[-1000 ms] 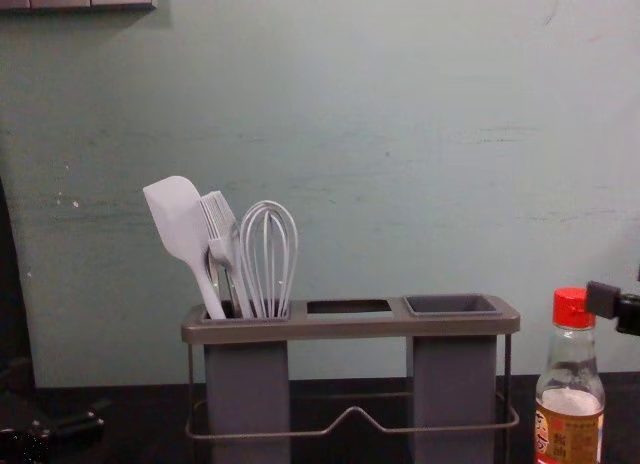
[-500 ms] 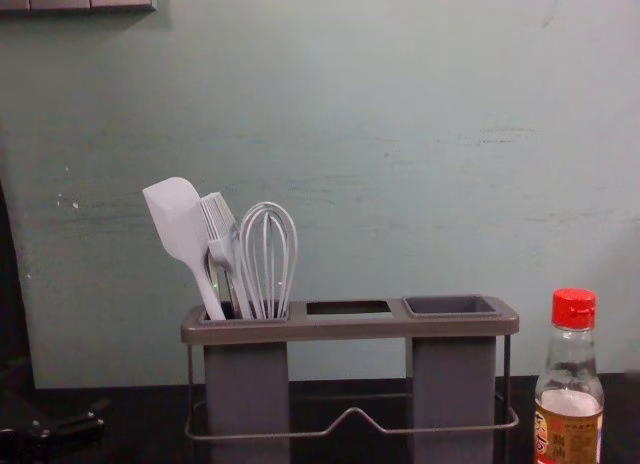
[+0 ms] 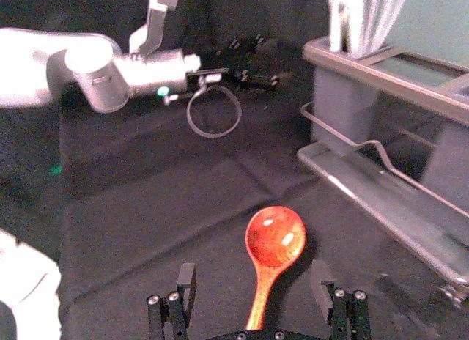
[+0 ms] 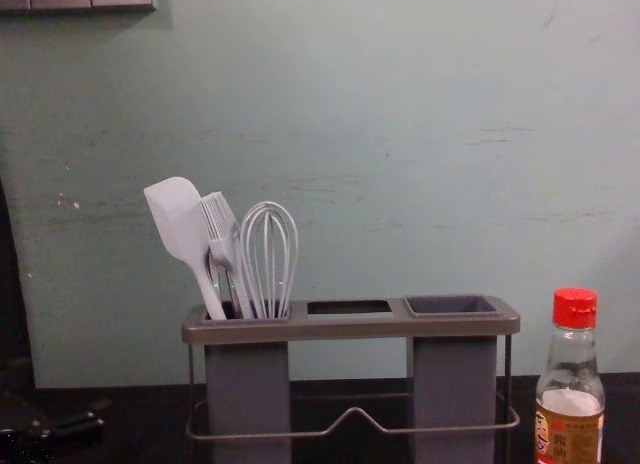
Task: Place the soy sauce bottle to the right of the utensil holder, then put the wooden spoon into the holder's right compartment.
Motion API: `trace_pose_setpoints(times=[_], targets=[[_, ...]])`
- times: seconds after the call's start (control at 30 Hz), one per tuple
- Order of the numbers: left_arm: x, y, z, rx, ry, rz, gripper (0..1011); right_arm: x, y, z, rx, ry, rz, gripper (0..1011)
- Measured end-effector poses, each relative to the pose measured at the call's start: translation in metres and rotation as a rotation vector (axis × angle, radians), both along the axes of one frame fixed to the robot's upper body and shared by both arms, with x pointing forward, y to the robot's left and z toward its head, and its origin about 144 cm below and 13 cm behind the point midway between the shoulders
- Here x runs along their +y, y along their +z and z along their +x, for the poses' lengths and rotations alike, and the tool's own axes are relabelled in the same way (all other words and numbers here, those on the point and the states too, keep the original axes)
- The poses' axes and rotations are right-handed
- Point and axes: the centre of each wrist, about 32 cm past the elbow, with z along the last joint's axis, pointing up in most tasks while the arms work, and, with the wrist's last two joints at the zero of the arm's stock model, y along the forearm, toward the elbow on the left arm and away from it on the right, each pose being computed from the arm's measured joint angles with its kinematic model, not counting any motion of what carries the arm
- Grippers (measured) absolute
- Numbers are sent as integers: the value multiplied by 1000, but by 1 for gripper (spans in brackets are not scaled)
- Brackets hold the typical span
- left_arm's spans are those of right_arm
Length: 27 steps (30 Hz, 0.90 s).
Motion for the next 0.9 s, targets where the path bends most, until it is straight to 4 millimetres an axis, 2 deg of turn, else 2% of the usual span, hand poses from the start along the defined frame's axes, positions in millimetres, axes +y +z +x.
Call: trace_pose_setpoints(times=[0.53,0.67,0.9], targets=[[0,0,0,0,0,0,1005,61,6,39,27,112,-232,1000],[0,0,0,0,0,0,1005,76,5,50,37,93,-250,1000],[0,0,0,0,0,0,1005,87,2,59,44,13,-269,1000]])
